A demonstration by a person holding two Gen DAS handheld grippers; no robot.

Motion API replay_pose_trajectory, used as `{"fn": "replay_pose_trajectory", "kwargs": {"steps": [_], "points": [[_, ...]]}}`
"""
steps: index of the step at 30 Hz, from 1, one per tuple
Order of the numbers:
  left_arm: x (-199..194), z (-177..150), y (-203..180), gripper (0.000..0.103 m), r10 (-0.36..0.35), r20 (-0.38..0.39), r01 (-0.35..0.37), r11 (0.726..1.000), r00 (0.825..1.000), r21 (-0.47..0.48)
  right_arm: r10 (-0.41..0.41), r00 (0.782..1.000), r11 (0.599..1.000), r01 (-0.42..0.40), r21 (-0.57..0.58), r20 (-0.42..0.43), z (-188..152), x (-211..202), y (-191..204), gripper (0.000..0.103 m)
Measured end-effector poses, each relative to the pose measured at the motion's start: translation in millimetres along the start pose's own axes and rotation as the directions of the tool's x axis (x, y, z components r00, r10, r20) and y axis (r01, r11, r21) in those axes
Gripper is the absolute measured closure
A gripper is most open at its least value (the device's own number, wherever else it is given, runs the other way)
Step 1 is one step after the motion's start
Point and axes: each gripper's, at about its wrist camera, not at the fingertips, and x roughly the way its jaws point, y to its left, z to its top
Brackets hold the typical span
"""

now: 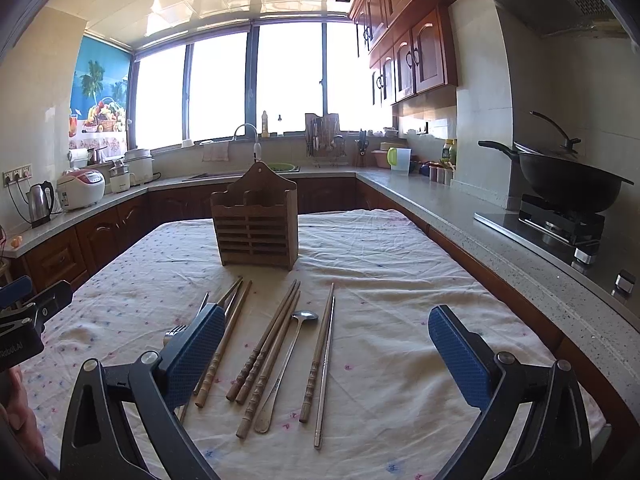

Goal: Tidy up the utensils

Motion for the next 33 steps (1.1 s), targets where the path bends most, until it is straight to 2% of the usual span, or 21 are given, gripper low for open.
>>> {"fn": "replay_pose_trajectory", "kwargs": {"steps": [33], "points": [[2.6,2.2,-0.8,0.0,0.012,-0.008,-0.012,1.0,1.0,0.013,0.031,1.0,0.999,-0.031,0.035,-0.001,-1.8,1.9,-3.7,0.001]]}}
